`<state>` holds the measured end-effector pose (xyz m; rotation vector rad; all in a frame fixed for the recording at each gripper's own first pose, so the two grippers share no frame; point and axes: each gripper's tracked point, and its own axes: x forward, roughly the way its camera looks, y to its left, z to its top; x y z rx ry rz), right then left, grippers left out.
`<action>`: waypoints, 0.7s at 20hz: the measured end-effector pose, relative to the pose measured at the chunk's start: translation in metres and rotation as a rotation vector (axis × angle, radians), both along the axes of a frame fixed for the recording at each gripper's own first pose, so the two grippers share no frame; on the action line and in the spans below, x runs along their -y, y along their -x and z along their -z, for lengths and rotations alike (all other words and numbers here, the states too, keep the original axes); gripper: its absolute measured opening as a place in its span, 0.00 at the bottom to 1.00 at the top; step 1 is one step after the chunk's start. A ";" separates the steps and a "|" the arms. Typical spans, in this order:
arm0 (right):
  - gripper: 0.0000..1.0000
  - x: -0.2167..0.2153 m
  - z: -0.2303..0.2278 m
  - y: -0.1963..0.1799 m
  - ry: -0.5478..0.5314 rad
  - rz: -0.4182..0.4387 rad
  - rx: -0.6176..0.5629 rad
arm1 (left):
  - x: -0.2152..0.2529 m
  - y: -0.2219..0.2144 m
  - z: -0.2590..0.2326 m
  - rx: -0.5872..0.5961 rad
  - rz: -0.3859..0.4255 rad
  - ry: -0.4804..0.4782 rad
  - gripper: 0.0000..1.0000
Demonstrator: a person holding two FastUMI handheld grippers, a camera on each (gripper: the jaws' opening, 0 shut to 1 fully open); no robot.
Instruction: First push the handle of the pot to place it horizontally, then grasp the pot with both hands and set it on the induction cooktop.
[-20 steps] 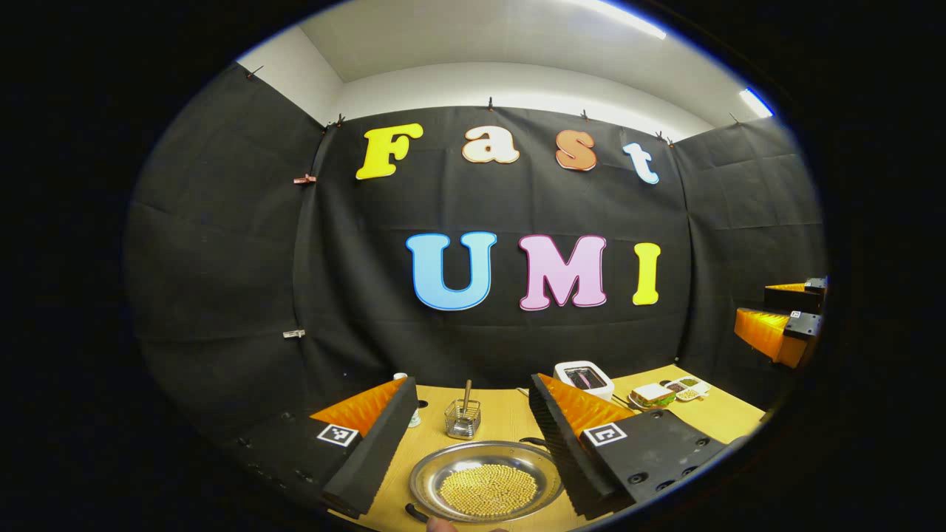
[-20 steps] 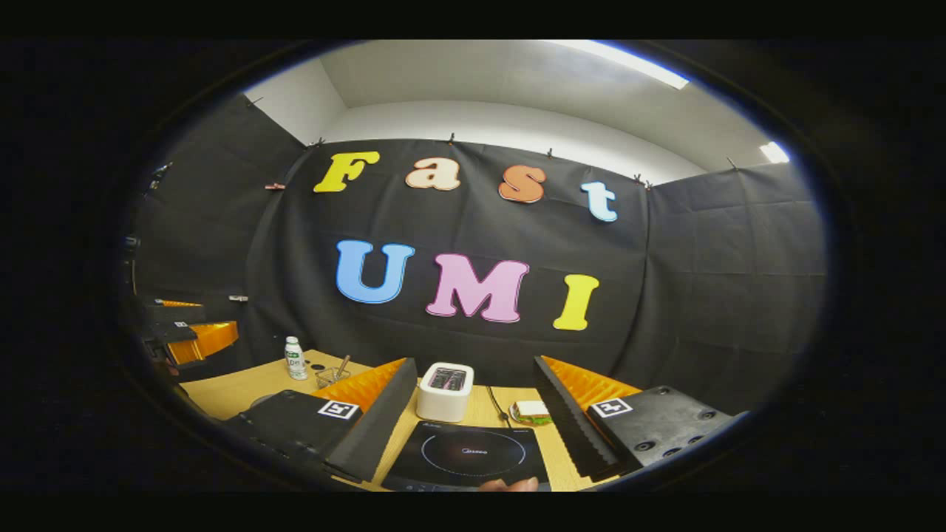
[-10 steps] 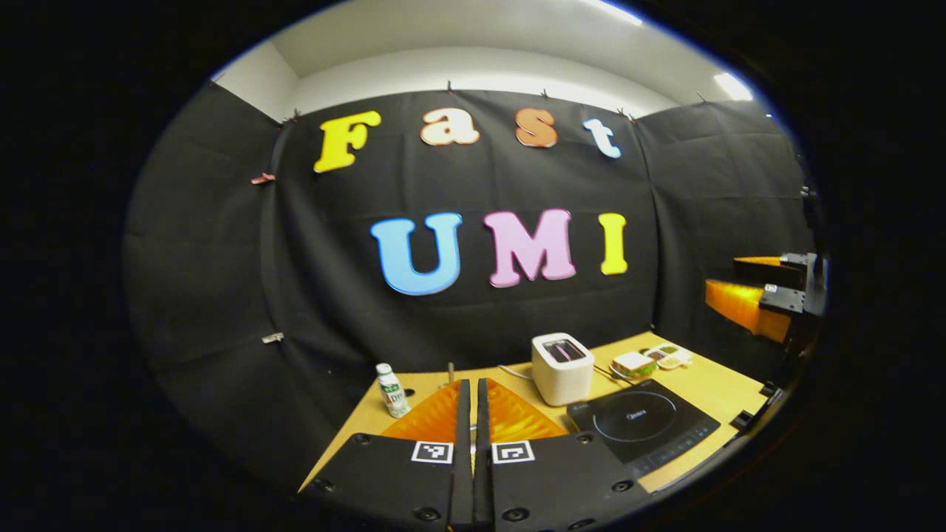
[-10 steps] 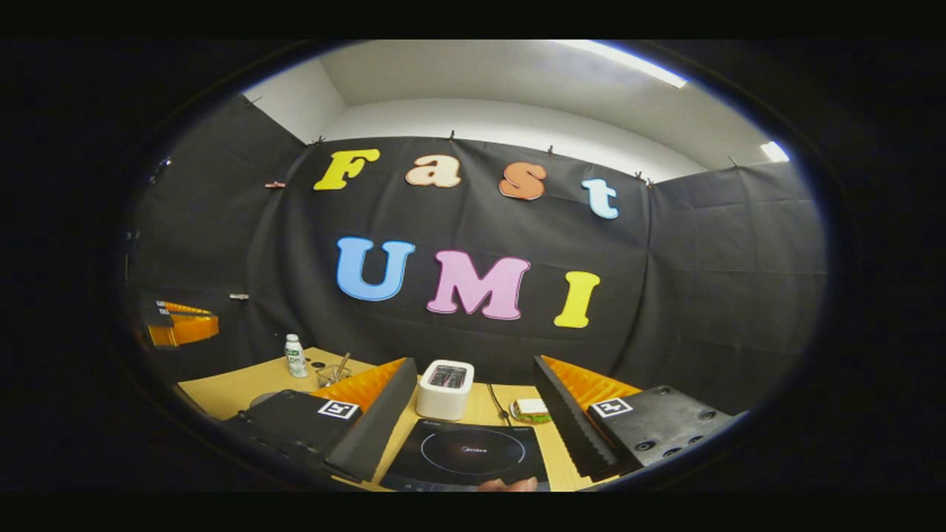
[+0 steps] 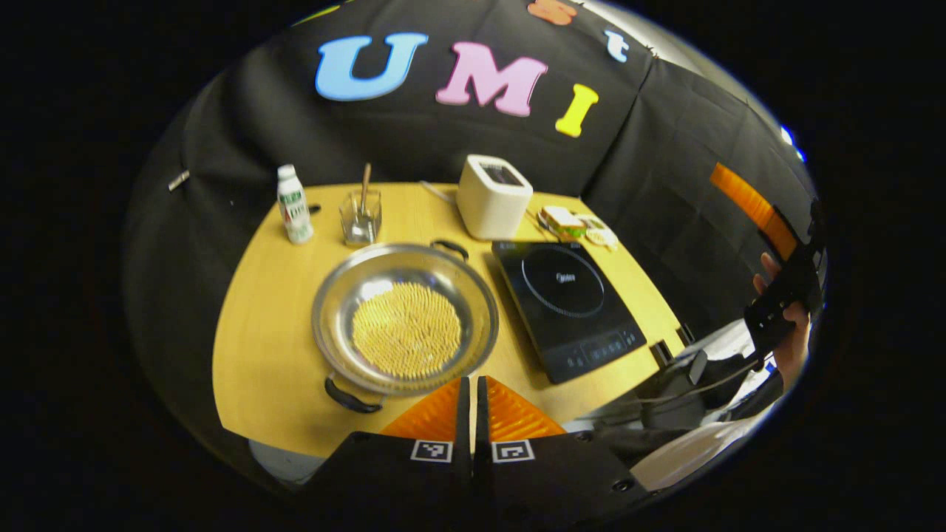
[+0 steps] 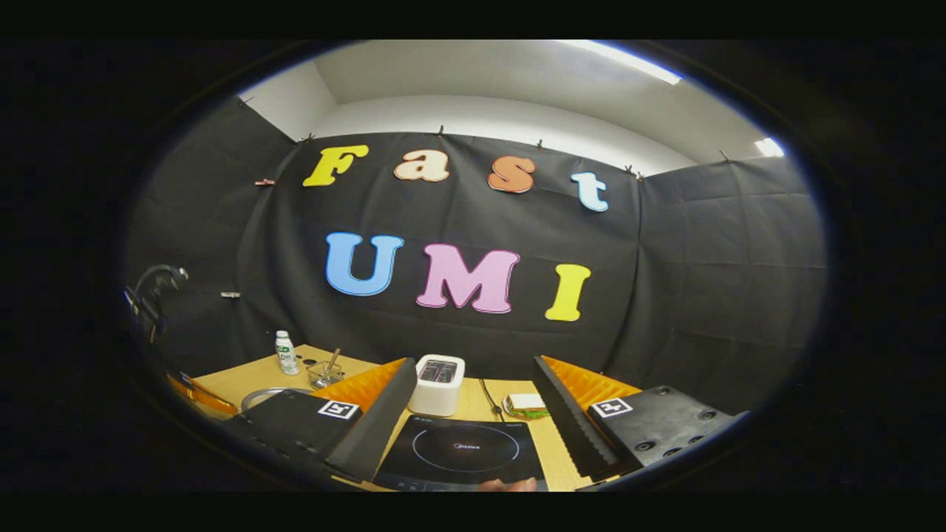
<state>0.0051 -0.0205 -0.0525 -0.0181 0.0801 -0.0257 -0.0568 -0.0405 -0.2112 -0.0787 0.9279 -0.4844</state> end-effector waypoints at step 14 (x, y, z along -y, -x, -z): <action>0.96 0.015 0.012 0.017 0.001 0.022 -0.039 | -0.054 -0.023 0.123 -0.260 0.122 -0.232 0.05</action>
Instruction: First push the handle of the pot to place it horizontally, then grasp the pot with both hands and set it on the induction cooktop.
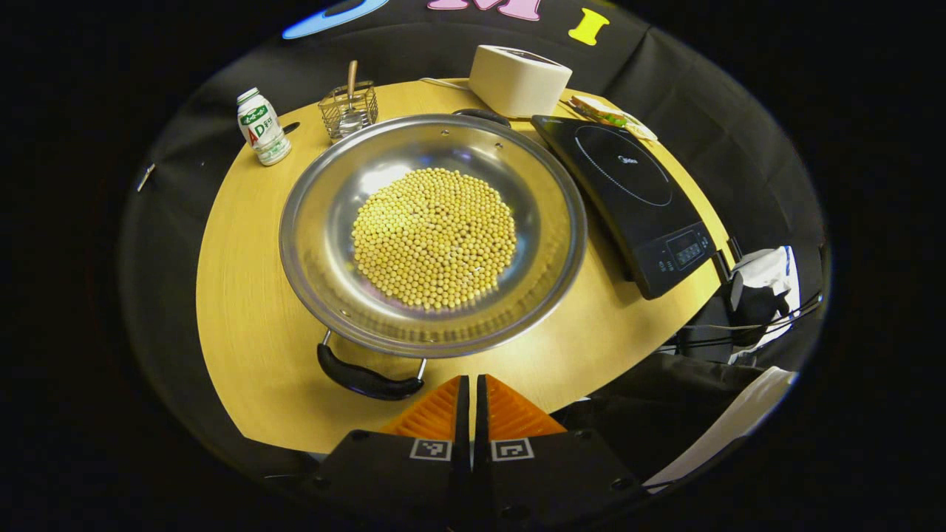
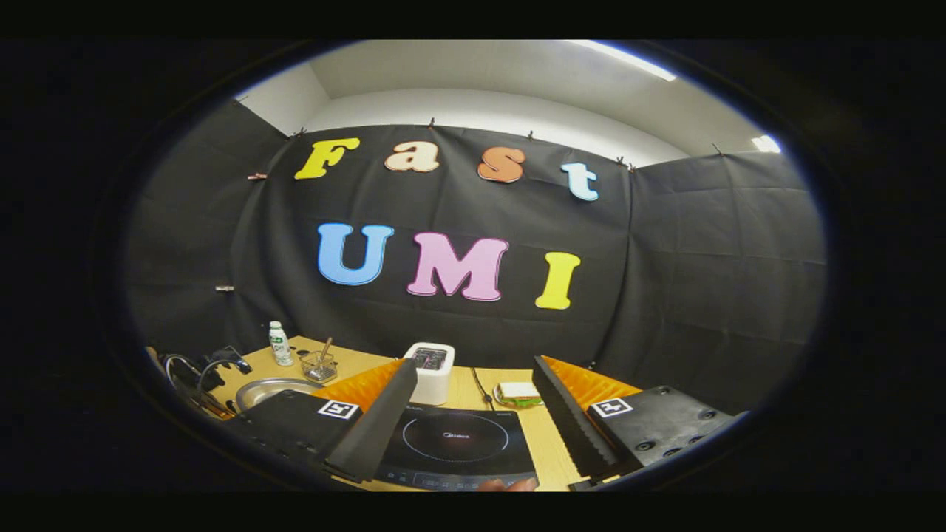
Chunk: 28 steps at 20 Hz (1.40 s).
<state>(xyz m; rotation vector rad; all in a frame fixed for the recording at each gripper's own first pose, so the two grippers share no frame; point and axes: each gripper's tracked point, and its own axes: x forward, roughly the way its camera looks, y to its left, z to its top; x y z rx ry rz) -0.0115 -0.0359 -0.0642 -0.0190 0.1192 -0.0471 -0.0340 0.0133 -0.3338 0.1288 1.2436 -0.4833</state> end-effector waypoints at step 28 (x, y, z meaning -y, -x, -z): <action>0.98 0.024 0.019 0.026 0.114 0.068 -0.058 | -0.135 -0.103 0.046 0.029 -0.238 -0.113 0.05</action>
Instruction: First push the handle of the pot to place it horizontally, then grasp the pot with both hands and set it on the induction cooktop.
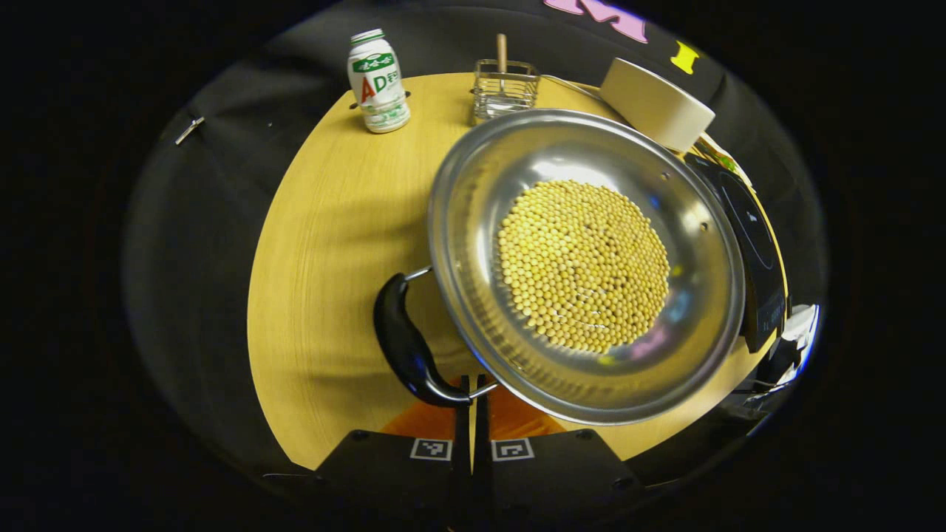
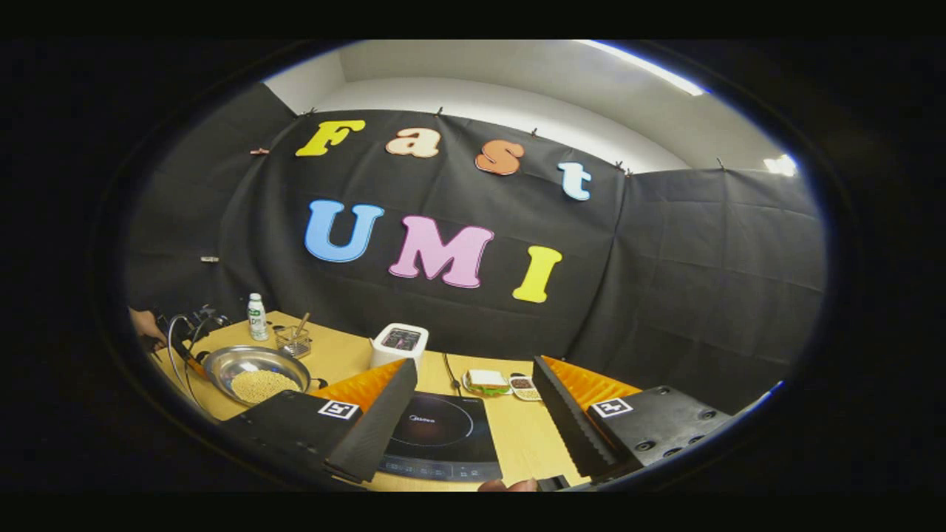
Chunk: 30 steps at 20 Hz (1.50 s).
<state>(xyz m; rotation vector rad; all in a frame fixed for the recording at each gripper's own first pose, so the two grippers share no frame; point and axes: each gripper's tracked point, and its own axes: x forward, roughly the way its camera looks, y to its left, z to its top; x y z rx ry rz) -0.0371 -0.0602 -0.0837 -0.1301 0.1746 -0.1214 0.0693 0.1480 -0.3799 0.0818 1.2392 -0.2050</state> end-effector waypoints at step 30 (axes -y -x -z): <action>0.98 -0.137 0.066 -0.062 -0.142 -0.242 -0.194 | -0.034 -0.021 -0.161 0.717 -0.193 0.114 0.80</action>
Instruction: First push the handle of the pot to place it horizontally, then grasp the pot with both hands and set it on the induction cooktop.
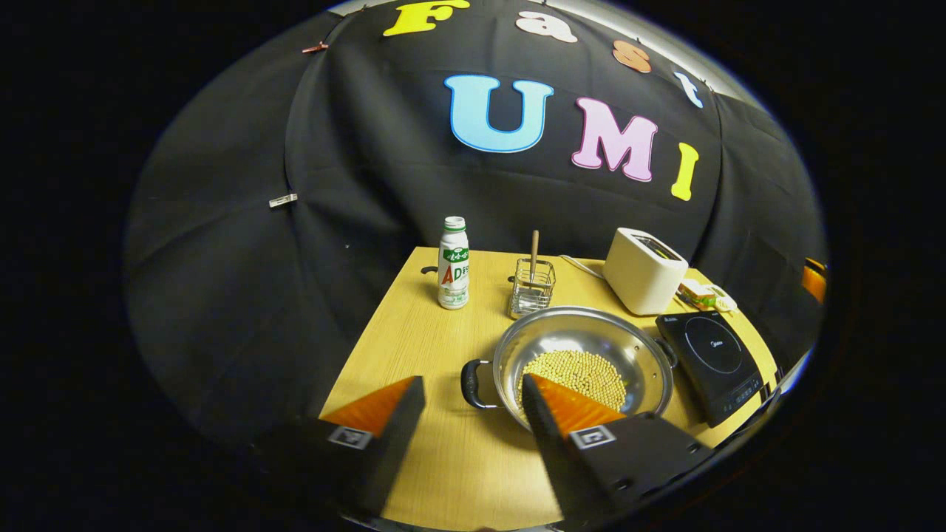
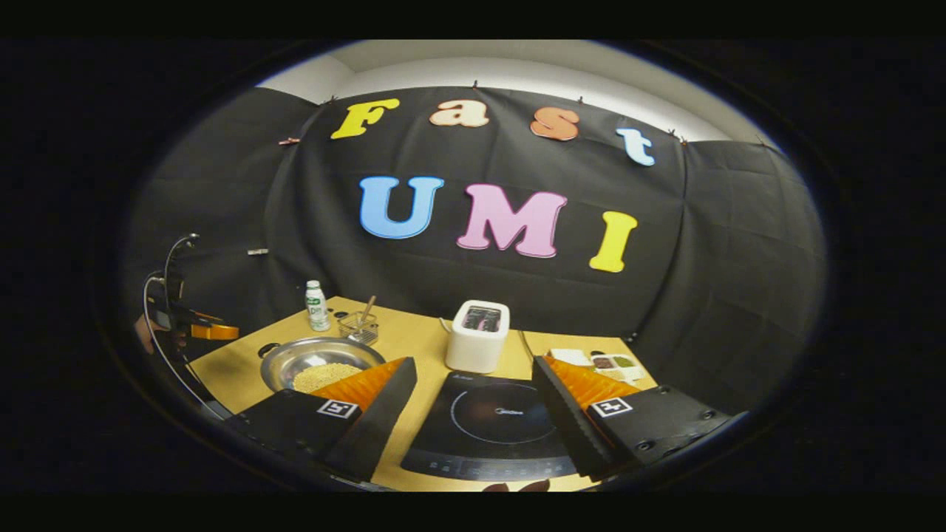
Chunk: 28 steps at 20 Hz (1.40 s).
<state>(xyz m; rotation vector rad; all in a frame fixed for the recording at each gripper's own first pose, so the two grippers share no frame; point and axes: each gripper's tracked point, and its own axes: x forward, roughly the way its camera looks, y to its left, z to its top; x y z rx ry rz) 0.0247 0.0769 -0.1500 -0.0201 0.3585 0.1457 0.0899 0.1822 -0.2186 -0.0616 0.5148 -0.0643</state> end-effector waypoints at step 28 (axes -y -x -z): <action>0.99 -0.147 0.266 -0.082 -0.024 -0.084 -0.605 | 0.031 -0.093 0.138 -0.245 0.072 0.011 0.94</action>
